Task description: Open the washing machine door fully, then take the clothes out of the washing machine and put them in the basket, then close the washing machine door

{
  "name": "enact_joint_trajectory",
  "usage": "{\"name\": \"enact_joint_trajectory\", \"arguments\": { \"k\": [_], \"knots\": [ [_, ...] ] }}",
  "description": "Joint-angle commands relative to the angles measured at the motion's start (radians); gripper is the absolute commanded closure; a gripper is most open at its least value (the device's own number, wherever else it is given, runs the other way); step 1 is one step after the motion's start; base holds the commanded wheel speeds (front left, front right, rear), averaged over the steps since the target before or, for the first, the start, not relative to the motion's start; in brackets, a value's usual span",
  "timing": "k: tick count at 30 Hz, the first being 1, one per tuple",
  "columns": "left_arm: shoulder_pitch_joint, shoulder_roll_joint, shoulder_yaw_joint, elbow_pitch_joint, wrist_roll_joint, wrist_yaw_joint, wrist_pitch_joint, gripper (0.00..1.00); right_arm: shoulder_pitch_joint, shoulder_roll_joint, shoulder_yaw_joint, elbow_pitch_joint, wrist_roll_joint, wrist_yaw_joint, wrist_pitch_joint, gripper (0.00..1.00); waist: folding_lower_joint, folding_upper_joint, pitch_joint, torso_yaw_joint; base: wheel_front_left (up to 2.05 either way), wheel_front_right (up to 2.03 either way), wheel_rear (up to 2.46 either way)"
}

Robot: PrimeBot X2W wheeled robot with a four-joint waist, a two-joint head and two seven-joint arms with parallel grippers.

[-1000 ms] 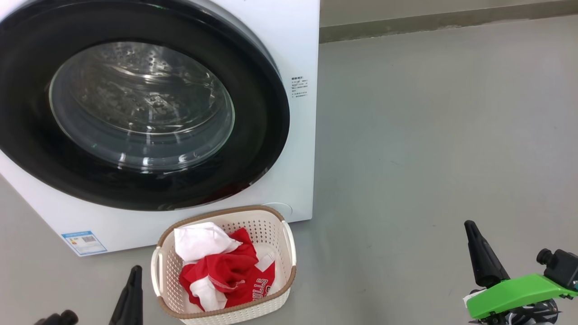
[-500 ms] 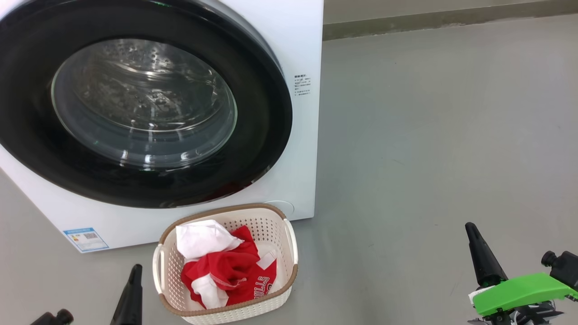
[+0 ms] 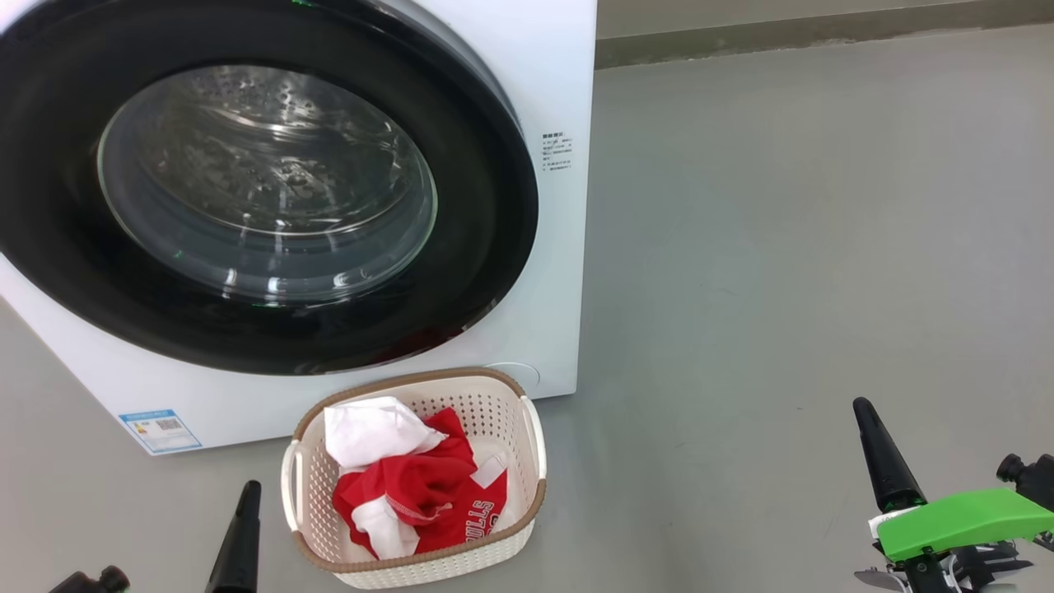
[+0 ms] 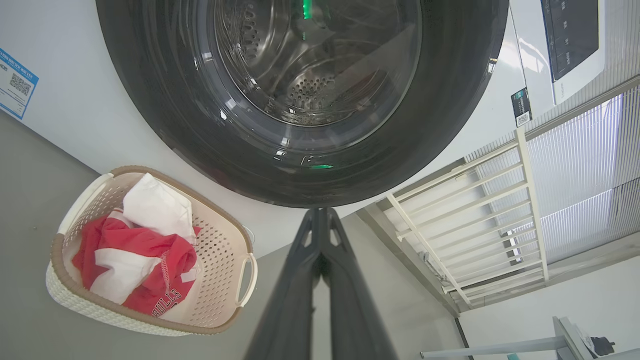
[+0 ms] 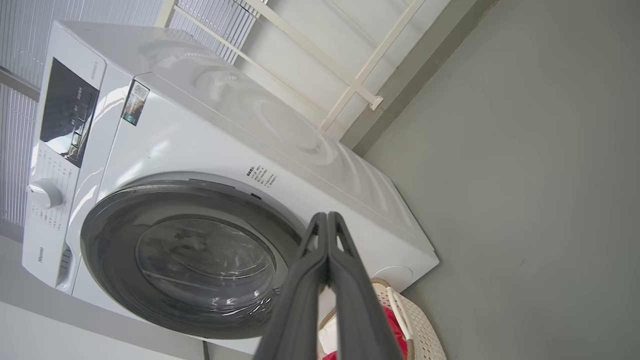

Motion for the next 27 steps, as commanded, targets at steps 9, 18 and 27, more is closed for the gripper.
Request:
{"name": "enact_joint_trajectory", "arguments": {
  "k": [9, 18, 27],
  "knots": [
    [-0.069, 0.008, 0.03, -0.007, -0.119, -0.005, 0.034, 1.0, -0.055, -0.006, -0.008, -0.021, 0.108, -0.001, 0.031, 1.0, -0.0001, 0.0, 0.004, 0.005, 0.0, 0.0, 0.0],
    [-0.08, 0.006, 0.034, 0.003, -0.21, -0.005, 0.057, 1.0, -0.06, -0.001, -0.019, -0.018, 0.188, -0.001, 0.055, 1.0, -0.0001, 0.0, 0.007, 0.01, 0.0, 0.0, 0.0],
    [-0.093, 0.005, 0.038, 0.015, -0.313, -0.006, 0.082, 1.0, -0.066, 0.003, -0.031, -0.015, 0.279, -0.001, 0.081, 1.0, -0.0001, 0.0, 0.011, 0.014, 0.0, 0.0, 0.0]
  ]
}}
